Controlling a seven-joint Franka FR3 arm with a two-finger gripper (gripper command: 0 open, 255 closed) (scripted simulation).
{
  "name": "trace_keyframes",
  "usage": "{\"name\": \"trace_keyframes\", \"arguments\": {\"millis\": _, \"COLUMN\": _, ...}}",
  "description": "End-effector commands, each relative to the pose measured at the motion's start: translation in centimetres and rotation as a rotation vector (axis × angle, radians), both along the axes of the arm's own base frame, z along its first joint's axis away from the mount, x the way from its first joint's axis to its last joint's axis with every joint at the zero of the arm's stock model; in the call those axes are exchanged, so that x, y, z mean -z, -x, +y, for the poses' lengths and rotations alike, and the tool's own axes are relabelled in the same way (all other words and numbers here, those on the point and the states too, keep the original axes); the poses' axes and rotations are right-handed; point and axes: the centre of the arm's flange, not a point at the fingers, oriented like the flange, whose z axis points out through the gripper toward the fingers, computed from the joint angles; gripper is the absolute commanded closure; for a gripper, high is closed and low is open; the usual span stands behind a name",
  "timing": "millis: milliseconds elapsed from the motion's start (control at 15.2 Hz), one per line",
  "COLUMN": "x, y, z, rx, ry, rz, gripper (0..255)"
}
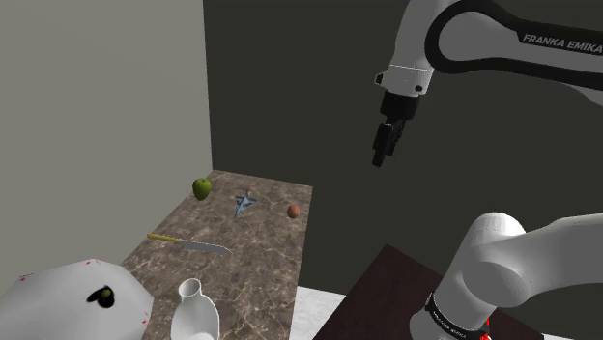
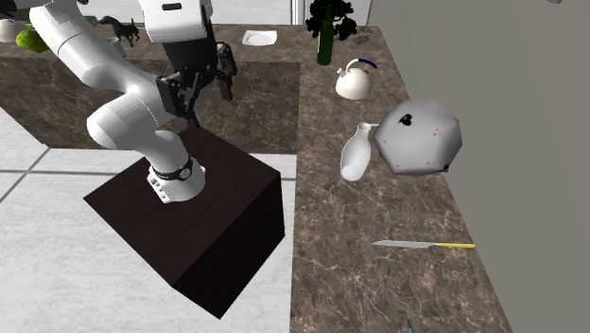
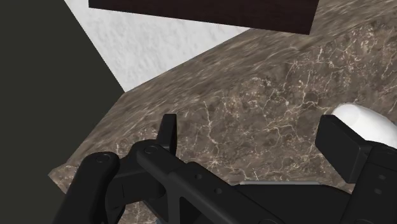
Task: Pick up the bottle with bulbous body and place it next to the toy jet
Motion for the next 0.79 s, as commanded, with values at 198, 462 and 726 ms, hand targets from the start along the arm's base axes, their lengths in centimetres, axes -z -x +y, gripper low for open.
{"name": "trace_keyframes", "arguments": {"millis": 198, "x": 1.9, "y": -1.3, "z": 3.2, "rx": -0.005, "ry": 0.000, "rz": -0.005, "gripper": 0}}
{"name": "trace_keyframes", "arguments": {"millis": 462, "x": 4.4, "y": -3.0, "z": 7.5, "rx": -0.013, "ry": 0.001, "rz": -0.011, "gripper": 0}}
{"name": "trace_keyframes", "arguments": {"millis": 726, "x": 6.9, "y": -4.7, "z": 11.8, "rx": -0.020, "ry": 0.001, "rz": -0.018, "gripper": 0}}
